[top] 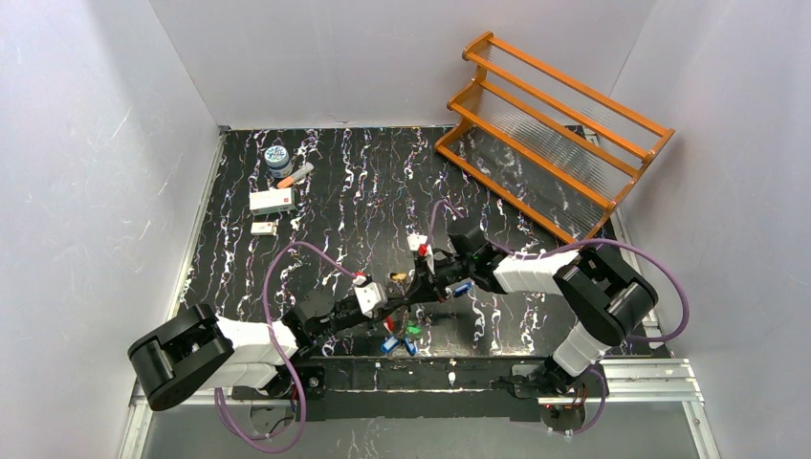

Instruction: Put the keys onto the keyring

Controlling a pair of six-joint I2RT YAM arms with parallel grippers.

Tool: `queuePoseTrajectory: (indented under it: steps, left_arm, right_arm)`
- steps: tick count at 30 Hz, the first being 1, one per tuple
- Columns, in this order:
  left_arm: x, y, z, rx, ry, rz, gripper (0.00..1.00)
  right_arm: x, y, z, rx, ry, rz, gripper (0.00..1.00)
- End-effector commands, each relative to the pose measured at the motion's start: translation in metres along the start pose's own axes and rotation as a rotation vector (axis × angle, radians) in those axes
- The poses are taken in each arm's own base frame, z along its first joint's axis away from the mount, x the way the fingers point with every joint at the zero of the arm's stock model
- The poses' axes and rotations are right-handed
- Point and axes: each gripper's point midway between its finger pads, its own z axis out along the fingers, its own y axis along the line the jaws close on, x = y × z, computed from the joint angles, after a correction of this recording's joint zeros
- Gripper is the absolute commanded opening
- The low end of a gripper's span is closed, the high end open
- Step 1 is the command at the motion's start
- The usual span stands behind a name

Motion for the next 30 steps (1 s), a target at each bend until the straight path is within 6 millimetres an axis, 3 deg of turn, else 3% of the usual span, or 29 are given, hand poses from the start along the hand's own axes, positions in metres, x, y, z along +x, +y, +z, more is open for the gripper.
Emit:
queuePoseTrajectory:
  steps: [1, 10, 18, 30]
  left_arm:
    - [-0.035, 0.000, 0.001, 0.009, -0.128, 0.037, 0.00]
    - [-0.036, 0.001, -0.004, -0.012, -0.141, 0.036, 0.00]
    - [-0.037, 0.004, -0.009, -0.033, -0.151, 0.037, 0.00]
    - [-0.039, 0.006, -0.011, -0.051, -0.157, 0.042, 0.00]
  right_arm:
    - [0.007, -0.004, 0.013, 0.019, 0.076, -0.039, 0.01]
    - [0.009, -0.007, 0.009, 0.083, 0.102, -0.072, 0.02]
    - [-0.002, -0.007, -0.010, 0.181, 0.082, -0.146, 0.27]
    - [-0.028, 0.007, -0.036, 0.254, -0.021, -0.325, 0.39]
